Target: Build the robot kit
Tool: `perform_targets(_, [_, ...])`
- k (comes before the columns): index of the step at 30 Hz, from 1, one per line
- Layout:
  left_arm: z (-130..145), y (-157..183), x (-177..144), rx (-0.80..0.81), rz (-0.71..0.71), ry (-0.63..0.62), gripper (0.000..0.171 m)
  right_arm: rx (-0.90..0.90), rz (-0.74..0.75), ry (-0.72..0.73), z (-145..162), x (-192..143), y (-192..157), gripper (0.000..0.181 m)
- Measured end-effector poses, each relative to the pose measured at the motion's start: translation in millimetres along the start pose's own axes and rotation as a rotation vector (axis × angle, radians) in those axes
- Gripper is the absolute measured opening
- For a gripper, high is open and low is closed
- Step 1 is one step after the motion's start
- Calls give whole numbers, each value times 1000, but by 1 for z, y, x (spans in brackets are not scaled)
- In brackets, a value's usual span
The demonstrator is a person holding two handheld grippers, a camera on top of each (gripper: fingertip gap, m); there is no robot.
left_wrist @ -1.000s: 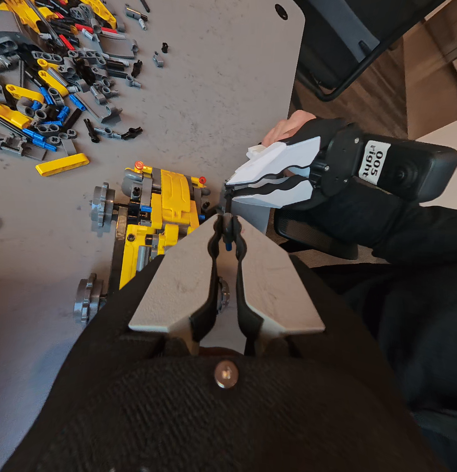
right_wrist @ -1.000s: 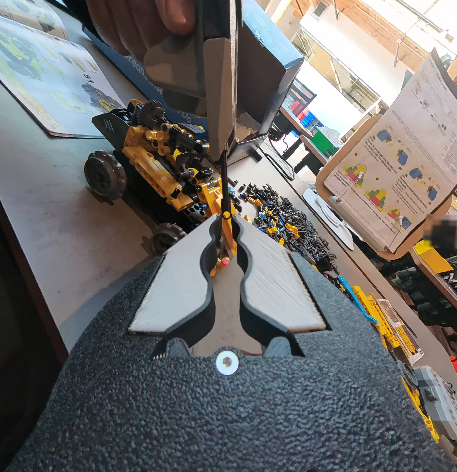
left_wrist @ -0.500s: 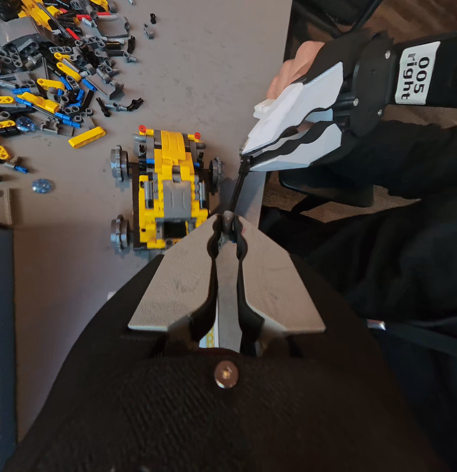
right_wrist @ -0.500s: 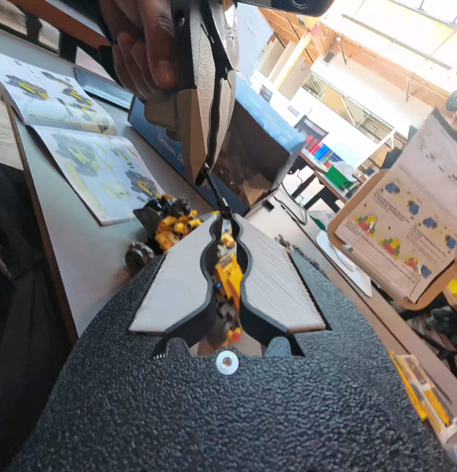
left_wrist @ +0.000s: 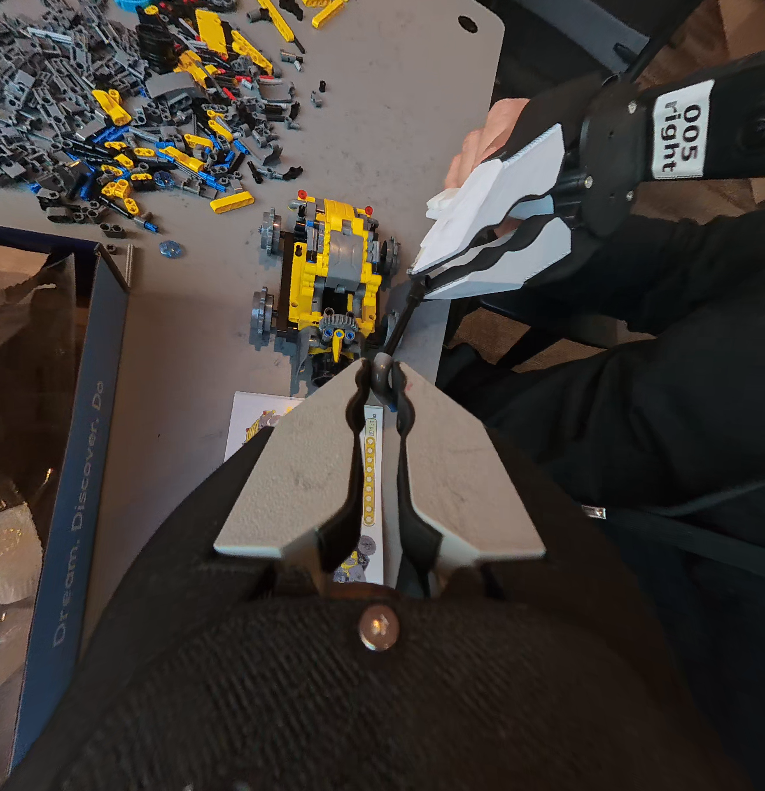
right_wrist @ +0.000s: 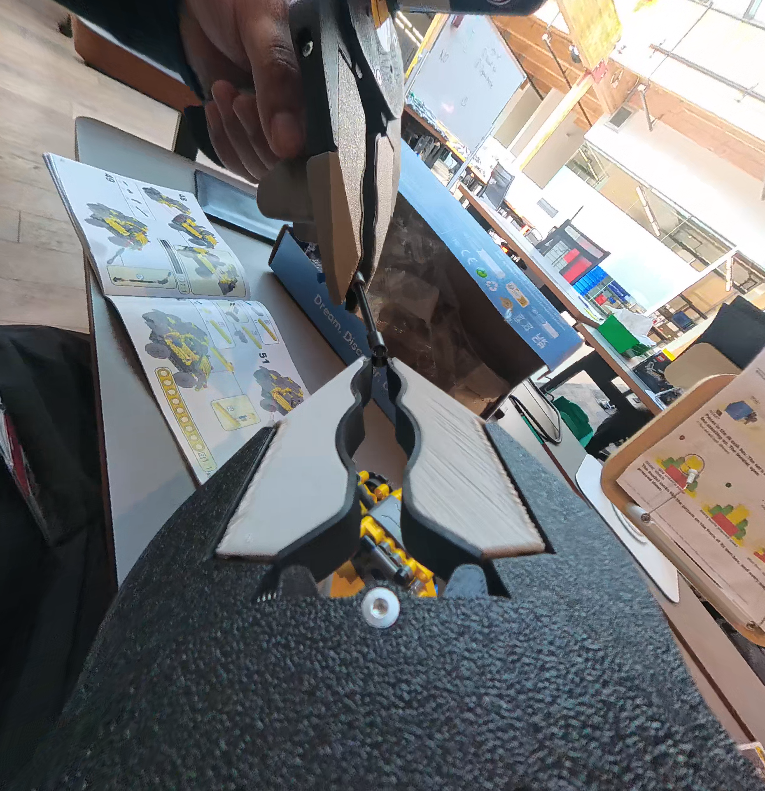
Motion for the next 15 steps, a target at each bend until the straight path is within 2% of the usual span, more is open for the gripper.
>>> perform_targets(15, [26,-15,-16,12,9,81,6,23,-66,-63,-5,28,-15,3])
Point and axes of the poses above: each gripper's, where its closed fingertips meet, x out along the fingers, z out of its underside, y = z × x across the jaws, the point moved 3 cm from there along -x, back along the fingers
